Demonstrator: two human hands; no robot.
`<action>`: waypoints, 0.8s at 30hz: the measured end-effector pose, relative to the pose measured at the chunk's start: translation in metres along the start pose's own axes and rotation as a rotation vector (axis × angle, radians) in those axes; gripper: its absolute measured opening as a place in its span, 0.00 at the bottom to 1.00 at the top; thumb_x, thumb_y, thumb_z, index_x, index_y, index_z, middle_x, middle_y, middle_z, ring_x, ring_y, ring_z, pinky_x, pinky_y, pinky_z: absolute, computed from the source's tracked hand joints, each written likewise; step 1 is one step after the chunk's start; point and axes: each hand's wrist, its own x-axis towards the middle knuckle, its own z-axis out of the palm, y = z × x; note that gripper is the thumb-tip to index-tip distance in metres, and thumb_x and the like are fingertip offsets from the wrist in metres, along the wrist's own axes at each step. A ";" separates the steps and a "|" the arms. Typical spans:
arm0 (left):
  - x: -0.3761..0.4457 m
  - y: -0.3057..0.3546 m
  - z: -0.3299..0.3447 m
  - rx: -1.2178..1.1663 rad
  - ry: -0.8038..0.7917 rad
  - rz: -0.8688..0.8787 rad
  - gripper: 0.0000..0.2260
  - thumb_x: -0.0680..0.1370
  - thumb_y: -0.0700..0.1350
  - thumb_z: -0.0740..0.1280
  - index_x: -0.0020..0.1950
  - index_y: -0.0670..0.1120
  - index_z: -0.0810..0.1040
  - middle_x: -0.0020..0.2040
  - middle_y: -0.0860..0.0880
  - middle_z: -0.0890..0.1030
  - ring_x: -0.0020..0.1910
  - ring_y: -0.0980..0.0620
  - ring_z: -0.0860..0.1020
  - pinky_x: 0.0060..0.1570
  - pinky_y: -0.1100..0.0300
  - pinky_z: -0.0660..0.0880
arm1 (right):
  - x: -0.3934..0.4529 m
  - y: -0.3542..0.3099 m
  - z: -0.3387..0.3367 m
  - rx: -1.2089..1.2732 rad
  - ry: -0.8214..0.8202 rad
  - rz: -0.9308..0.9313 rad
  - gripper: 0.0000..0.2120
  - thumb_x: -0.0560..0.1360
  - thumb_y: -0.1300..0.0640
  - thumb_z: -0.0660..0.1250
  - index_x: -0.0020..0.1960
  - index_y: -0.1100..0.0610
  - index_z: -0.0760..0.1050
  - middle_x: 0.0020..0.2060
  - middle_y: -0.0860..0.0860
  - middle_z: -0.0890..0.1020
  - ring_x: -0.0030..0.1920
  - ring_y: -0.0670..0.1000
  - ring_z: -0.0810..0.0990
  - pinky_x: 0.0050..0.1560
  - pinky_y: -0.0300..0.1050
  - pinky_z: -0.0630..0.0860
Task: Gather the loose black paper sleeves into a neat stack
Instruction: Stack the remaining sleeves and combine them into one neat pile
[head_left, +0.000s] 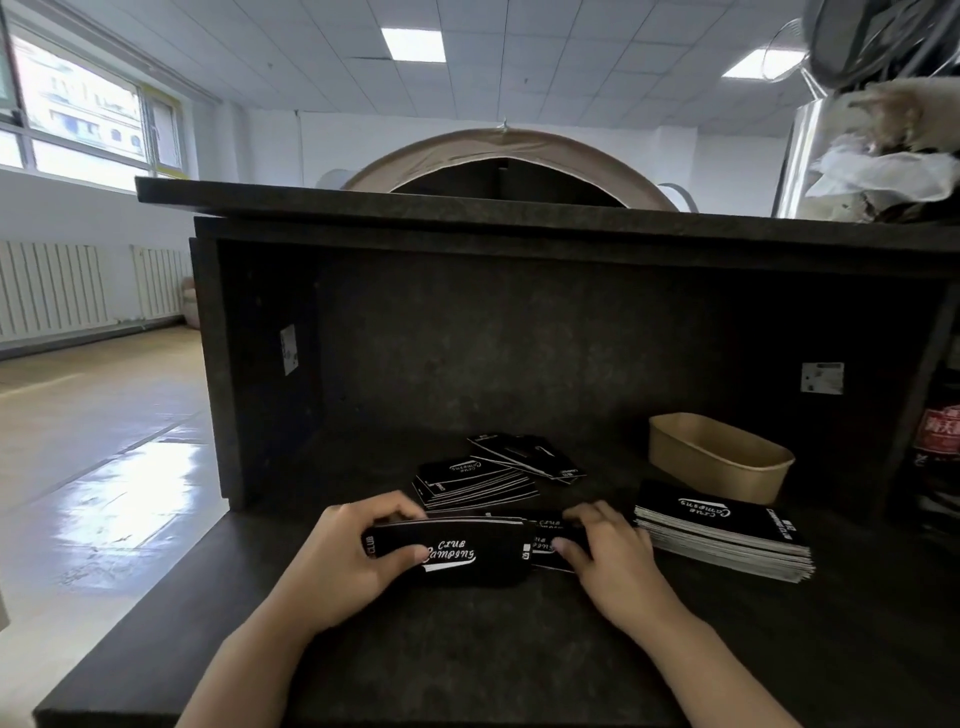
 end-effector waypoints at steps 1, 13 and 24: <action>0.000 -0.001 -0.002 -0.007 0.006 -0.010 0.08 0.72 0.45 0.75 0.46 0.57 0.80 0.45 0.60 0.84 0.46 0.62 0.81 0.48 0.65 0.77 | -0.001 -0.001 -0.001 0.001 -0.019 0.001 0.22 0.78 0.43 0.61 0.70 0.49 0.67 0.64 0.46 0.70 0.68 0.47 0.68 0.70 0.47 0.60; -0.001 -0.002 0.000 -0.004 -0.007 0.017 0.07 0.72 0.44 0.75 0.46 0.55 0.80 0.45 0.59 0.83 0.45 0.60 0.81 0.45 0.69 0.74 | -0.009 -0.010 -0.005 -0.102 -0.021 -0.005 0.28 0.69 0.30 0.64 0.60 0.48 0.72 0.55 0.45 0.69 0.61 0.47 0.67 0.63 0.45 0.62; -0.001 -0.004 0.000 -0.024 -0.006 -0.002 0.06 0.72 0.44 0.75 0.45 0.53 0.81 0.44 0.57 0.83 0.45 0.58 0.82 0.46 0.64 0.76 | -0.015 -0.023 -0.015 -0.009 0.253 -0.197 0.18 0.69 0.48 0.74 0.48 0.43 0.64 0.43 0.40 0.75 0.43 0.39 0.73 0.54 0.38 0.69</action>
